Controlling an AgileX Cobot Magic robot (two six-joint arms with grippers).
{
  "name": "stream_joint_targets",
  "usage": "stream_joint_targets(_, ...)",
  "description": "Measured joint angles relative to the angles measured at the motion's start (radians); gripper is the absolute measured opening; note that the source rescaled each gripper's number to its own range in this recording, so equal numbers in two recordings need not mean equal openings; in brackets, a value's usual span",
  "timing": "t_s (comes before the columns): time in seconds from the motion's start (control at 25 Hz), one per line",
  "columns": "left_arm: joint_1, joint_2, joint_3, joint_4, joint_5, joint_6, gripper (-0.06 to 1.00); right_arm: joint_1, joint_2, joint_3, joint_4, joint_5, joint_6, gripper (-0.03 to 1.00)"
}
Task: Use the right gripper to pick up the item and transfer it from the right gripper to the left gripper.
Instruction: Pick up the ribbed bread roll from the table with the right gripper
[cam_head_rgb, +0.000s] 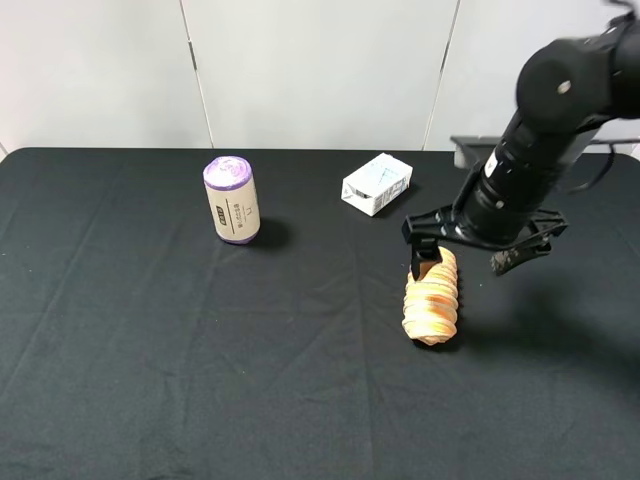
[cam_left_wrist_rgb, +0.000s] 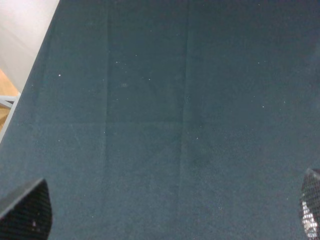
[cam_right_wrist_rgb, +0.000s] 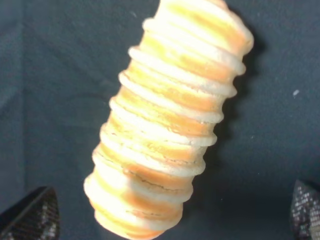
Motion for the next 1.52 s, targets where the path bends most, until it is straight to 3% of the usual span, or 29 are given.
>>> stream_joint_targets(0.8, 0.000, 0.000, 0.000, 0.000, 0.000, 0.000, 0.99, 0.000, 0.194, 0.043, 0.114, -0.061, -0.040, 1.00)
stream_joint_targets(1.28, 0.000, 0.000, 0.000, 0.000, 0.000, 0.000, 0.99, 0.000, 0.190, 0.070, 0.117, -0.095, -0.042, 1.00)
stream_joint_targets(1.36, 0.000, 0.000, 0.000, 0.000, 0.000, 0.000, 0.99, 0.000, 0.190, 0.070, 0.116, -0.095, -0.044, 0.94)
stream_joint_targets(1.52, 0.000, 0.000, 0.000, 0.000, 0.000, 0.000, 0.99, 0.000, 0.190, 0.075, 0.109, -0.092, -0.045, 0.63)
